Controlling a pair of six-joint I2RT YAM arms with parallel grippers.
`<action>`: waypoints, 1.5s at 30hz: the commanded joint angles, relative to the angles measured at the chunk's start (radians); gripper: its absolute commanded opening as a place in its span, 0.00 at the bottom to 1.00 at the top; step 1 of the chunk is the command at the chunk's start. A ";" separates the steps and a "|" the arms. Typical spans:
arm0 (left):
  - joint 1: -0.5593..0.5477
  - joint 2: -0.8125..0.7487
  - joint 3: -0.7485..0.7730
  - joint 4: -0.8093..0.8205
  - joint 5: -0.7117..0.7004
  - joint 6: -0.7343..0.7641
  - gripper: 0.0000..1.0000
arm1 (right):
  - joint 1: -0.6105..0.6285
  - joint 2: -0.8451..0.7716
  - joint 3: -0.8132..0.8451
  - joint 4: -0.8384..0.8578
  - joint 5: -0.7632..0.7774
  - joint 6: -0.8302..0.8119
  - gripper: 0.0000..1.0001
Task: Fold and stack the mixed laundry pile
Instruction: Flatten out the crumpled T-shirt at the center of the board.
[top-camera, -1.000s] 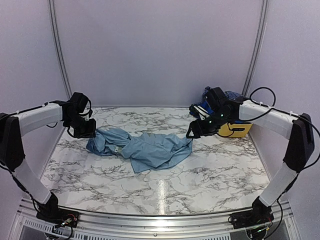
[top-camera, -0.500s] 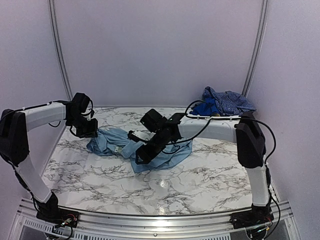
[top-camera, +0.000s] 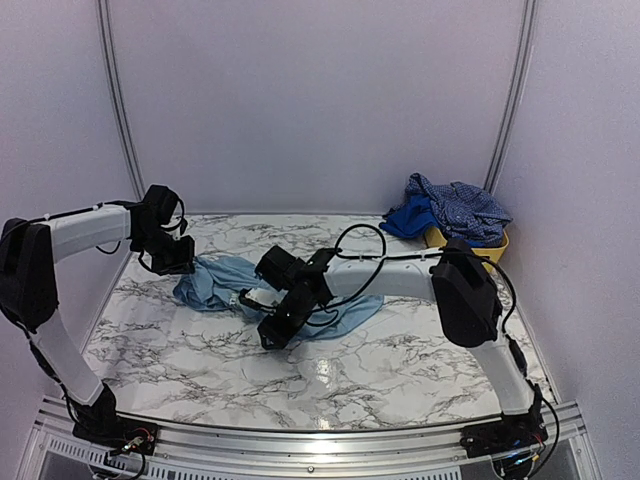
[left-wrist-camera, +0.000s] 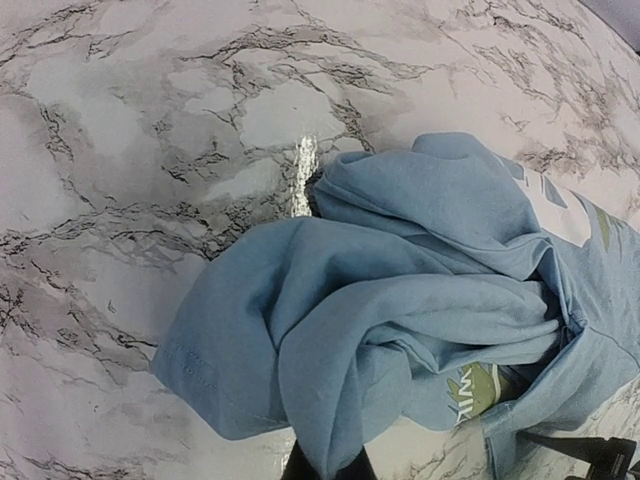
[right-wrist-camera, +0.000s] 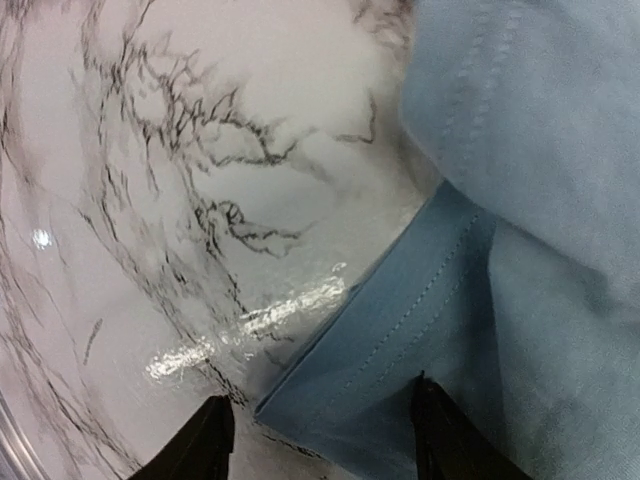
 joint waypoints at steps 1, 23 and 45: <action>0.007 0.005 -0.013 0.019 0.017 0.010 0.00 | 0.046 0.042 0.024 -0.092 0.116 -0.006 0.36; 0.007 -0.272 -0.207 0.009 0.075 0.110 0.00 | -0.200 -0.469 0.188 -0.191 -0.045 0.070 0.00; 0.008 -0.113 -0.081 0.067 0.050 0.047 0.00 | -0.617 -0.112 0.393 -0.017 0.171 0.130 0.70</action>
